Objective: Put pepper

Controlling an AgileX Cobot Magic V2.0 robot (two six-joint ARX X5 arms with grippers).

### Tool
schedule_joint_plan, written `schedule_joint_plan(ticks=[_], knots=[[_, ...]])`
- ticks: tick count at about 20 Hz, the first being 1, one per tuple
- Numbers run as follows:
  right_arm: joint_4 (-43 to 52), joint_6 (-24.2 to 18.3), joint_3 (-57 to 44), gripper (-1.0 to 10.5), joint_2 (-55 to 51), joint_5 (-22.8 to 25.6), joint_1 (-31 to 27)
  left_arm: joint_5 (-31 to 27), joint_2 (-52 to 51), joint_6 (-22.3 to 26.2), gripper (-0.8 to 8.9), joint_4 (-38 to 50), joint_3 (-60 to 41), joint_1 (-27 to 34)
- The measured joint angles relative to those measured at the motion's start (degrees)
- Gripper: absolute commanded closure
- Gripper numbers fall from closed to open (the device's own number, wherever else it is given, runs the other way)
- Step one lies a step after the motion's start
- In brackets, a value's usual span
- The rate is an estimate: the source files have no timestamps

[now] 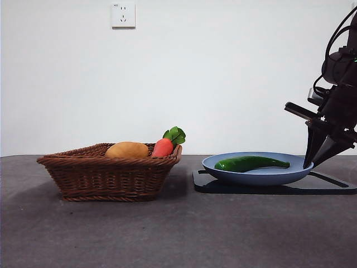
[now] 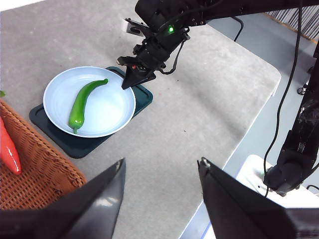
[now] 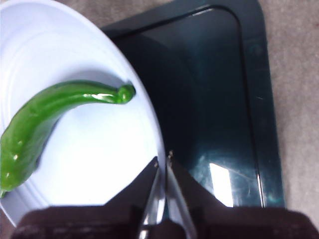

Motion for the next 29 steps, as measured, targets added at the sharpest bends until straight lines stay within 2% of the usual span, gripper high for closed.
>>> schedule_joint_plan(ticks=[4, 8, 12, 15, 19, 24, 27, 29], knots=[[0.39, 0.35, 0.0, 9.4, 1.53, -0.07, -0.02, -0.15, 0.0, 0.0, 5.53, -0.02, 0.0, 0.0], [0.85, 0.35, 0.04, 8.0, 1.6, -0.24, 0.0, -0.15, 0.0, 0.0, 5.53, -0.7, 0.0, 0.0], [-0.13, 0.22, 0.04, 7.8, 0.68, -0.22, -0.52, -0.17, 0.0, 0.0, 5.53, -1.36, 0.0, 0.0], [-3.13, -0.81, 0.07, 7.8, -6.73, -0.17, -1.27, -2.64, 0.0, 0.02, 5.55, -2.03, 0.0, 0.0], [-11.06, -4.74, 0.22, 7.8, -21.22, -0.42, -1.2, -6.27, 0.0, 1.01, 5.55, -3.69, 0.0, 0.0], [-24.41, -10.56, 0.28, 7.8, -40.72, -0.72, 6.99, -7.78, 0.0, 2.25, 5.55, -3.87, 0.0, 0.0], [-30.88, -11.69, 0.44, 7.8, -49.24, -0.28, 12.44, -7.85, 0.0, 2.82, 5.55, -3.89, 0.0, 0.0], [-35.52, -12.02, 0.44, 8.3, -53.13, 1.42, 16.0, -7.85, 0.0, 2.93, 5.57, -3.89, 0.0, 0.0]])
